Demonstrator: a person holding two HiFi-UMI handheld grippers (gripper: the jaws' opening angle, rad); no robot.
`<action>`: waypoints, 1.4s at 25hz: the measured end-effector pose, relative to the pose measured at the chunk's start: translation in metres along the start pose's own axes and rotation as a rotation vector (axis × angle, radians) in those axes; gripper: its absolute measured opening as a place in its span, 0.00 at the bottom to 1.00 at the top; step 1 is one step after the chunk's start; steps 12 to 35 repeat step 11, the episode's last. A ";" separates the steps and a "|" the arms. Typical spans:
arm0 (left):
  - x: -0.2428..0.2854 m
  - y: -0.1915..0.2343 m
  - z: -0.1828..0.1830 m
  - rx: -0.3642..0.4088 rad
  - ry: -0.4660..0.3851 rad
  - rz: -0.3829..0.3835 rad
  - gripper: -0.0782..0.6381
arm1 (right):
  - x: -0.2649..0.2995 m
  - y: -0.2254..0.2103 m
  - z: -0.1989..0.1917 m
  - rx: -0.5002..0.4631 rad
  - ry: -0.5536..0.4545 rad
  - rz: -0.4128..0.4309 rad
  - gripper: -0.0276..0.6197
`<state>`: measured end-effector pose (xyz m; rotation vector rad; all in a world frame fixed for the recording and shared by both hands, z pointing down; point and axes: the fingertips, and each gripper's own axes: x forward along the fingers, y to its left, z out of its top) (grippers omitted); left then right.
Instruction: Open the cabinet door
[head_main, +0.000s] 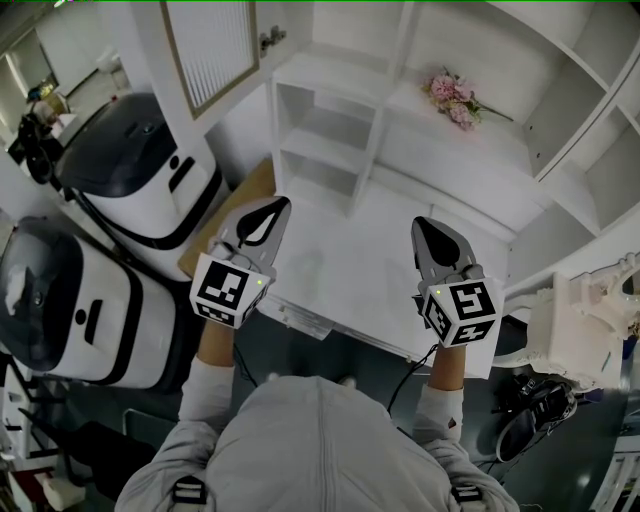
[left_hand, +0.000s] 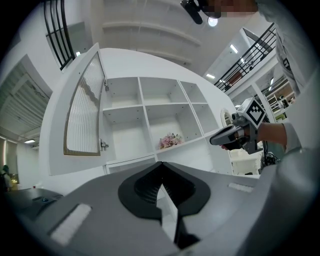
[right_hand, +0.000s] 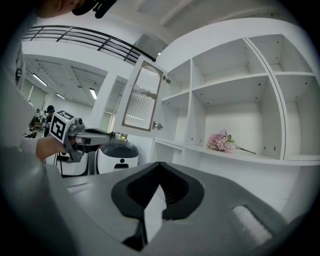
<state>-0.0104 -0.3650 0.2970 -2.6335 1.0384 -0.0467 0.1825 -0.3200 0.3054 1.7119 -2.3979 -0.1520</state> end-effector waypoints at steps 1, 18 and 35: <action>0.000 0.000 0.000 -0.002 0.001 -0.001 0.13 | 0.000 0.000 -0.001 0.002 0.001 0.001 0.04; 0.001 0.001 -0.005 -0.010 0.009 -0.011 0.13 | 0.002 0.003 -0.004 0.013 0.007 0.006 0.04; 0.001 0.001 -0.005 -0.010 0.009 -0.011 0.13 | 0.002 0.003 -0.004 0.013 0.007 0.006 0.04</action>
